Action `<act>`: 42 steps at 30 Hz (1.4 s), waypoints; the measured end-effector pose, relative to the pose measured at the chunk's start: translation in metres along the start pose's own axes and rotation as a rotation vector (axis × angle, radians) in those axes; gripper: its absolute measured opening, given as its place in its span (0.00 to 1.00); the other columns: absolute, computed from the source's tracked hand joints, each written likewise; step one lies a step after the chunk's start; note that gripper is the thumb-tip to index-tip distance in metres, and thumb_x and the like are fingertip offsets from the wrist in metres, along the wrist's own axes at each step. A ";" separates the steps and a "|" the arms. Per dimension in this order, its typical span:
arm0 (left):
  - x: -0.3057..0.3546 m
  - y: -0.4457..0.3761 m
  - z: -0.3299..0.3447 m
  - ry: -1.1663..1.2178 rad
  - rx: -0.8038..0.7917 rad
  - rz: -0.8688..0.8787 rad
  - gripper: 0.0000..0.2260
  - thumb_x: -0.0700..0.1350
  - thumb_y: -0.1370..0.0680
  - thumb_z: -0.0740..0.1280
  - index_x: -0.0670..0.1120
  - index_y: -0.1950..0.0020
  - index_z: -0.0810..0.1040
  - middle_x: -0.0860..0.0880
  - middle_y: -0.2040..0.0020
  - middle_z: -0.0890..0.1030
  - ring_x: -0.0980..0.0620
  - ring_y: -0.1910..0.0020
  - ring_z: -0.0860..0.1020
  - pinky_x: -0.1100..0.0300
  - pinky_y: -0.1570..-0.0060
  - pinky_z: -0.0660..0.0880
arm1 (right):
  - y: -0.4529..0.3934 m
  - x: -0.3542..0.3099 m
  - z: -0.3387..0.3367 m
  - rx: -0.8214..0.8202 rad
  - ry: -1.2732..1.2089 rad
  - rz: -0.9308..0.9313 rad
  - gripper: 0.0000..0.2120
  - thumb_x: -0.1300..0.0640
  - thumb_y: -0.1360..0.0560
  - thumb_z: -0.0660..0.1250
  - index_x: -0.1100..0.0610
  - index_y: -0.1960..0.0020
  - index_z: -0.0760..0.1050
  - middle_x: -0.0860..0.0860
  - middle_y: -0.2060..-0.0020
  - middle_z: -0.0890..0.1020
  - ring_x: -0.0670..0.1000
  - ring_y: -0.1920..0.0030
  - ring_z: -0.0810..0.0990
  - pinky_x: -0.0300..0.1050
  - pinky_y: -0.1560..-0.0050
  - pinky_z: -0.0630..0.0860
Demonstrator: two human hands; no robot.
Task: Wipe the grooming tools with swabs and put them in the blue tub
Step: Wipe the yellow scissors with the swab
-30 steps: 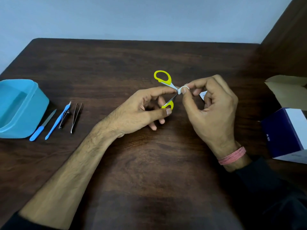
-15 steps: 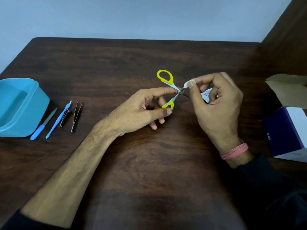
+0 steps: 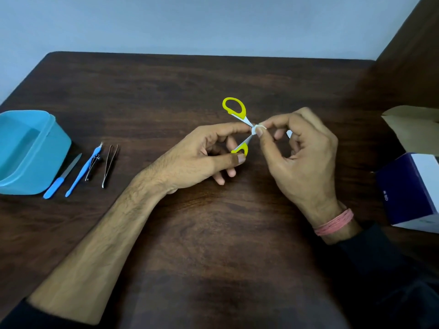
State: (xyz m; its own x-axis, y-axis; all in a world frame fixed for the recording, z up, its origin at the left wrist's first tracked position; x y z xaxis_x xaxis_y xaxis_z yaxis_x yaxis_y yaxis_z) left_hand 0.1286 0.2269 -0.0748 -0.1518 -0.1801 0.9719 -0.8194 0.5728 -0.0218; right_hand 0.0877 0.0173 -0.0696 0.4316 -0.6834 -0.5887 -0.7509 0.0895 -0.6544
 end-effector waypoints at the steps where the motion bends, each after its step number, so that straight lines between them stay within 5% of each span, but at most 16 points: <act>1: 0.000 0.000 0.000 -0.002 -0.001 0.004 0.23 0.34 0.16 0.73 0.56 0.27 0.80 0.48 0.54 0.80 0.53 0.61 0.84 0.60 0.67 0.82 | 0.001 0.000 0.000 -0.012 -0.001 -0.014 0.01 0.61 0.19 0.77 0.56 0.49 0.87 0.49 0.57 0.79 0.40 0.60 0.76 0.34 0.56 0.70; 4: 0.001 0.000 -0.001 0.017 0.019 0.010 0.21 0.35 0.16 0.73 0.55 0.28 0.80 0.49 0.53 0.80 0.52 0.60 0.84 0.58 0.66 0.83 | 0.004 -0.004 0.005 -0.061 -0.011 -0.068 0.02 0.62 0.20 0.78 0.58 0.48 0.88 0.51 0.57 0.79 0.49 0.58 0.80 0.47 0.56 0.78; 10: 0.000 0.001 -0.004 0.044 0.033 0.010 0.22 0.34 0.18 0.75 0.52 0.27 0.79 0.50 0.53 0.81 0.50 0.59 0.85 0.56 0.65 0.86 | 0.004 -0.005 0.007 -0.115 0.007 -0.096 0.03 0.62 0.20 0.78 0.58 0.46 0.89 0.52 0.58 0.79 0.49 0.58 0.80 0.40 0.53 0.76; 17: -0.003 -0.001 -0.005 0.098 0.049 -0.017 0.26 0.32 0.19 0.75 0.47 0.23 0.77 0.52 0.54 0.83 0.48 0.57 0.86 0.52 0.59 0.88 | 0.004 -0.005 0.010 -0.198 0.011 -0.179 0.05 0.61 0.18 0.76 0.56 0.43 0.90 0.50 0.56 0.80 0.50 0.56 0.80 0.53 0.55 0.80; 22: -0.002 -0.001 -0.006 0.139 0.049 -0.037 0.29 0.32 0.21 0.76 0.43 0.21 0.75 0.51 0.53 0.84 0.47 0.56 0.87 0.52 0.57 0.88 | 0.004 -0.002 0.009 -0.210 0.024 -0.189 0.06 0.61 0.17 0.76 0.55 0.42 0.90 0.50 0.56 0.80 0.48 0.57 0.78 0.44 0.56 0.75; 27: -0.003 -0.001 -0.007 0.140 0.045 -0.053 0.31 0.31 0.22 0.77 0.44 0.21 0.75 0.47 0.51 0.84 0.45 0.55 0.88 0.52 0.57 0.88 | 0.005 0.000 0.010 -0.248 -0.009 -0.183 0.07 0.62 0.18 0.76 0.55 0.42 0.90 0.49 0.57 0.78 0.35 0.58 0.70 0.31 0.54 0.64; 37: -0.001 0.001 -0.007 0.123 0.001 -0.050 0.33 0.37 0.28 0.81 0.47 0.24 0.77 0.47 0.49 0.85 0.43 0.55 0.88 0.50 0.55 0.88 | 0.004 0.004 0.013 -0.393 -0.063 -0.184 0.08 0.63 0.17 0.75 0.56 0.40 0.90 0.49 0.54 0.76 0.38 0.58 0.73 0.30 0.55 0.66; 42: 0.000 0.001 -0.008 0.137 -0.019 -0.046 0.32 0.35 0.28 0.81 0.48 0.25 0.77 0.49 0.52 0.86 0.42 0.56 0.89 0.50 0.55 0.89 | 0.004 0.004 0.016 -0.424 -0.045 -0.203 0.10 0.63 0.16 0.72 0.57 0.38 0.88 0.51 0.52 0.76 0.50 0.56 0.77 0.44 0.55 0.75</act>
State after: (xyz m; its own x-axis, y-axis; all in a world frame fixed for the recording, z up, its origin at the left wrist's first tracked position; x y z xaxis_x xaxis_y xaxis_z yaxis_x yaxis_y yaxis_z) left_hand 0.1328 0.2338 -0.0729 -0.0361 -0.0961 0.9947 -0.8127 0.5821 0.0267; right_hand 0.0944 0.0264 -0.0816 0.6053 -0.6237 -0.4945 -0.7826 -0.3529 -0.5128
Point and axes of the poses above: each hand's wrist, its own y-axis away from the middle knuckle, its own z-axis out of the palm, x = y × z, the point moved 2 cm from there along -y, towards the middle knuckle
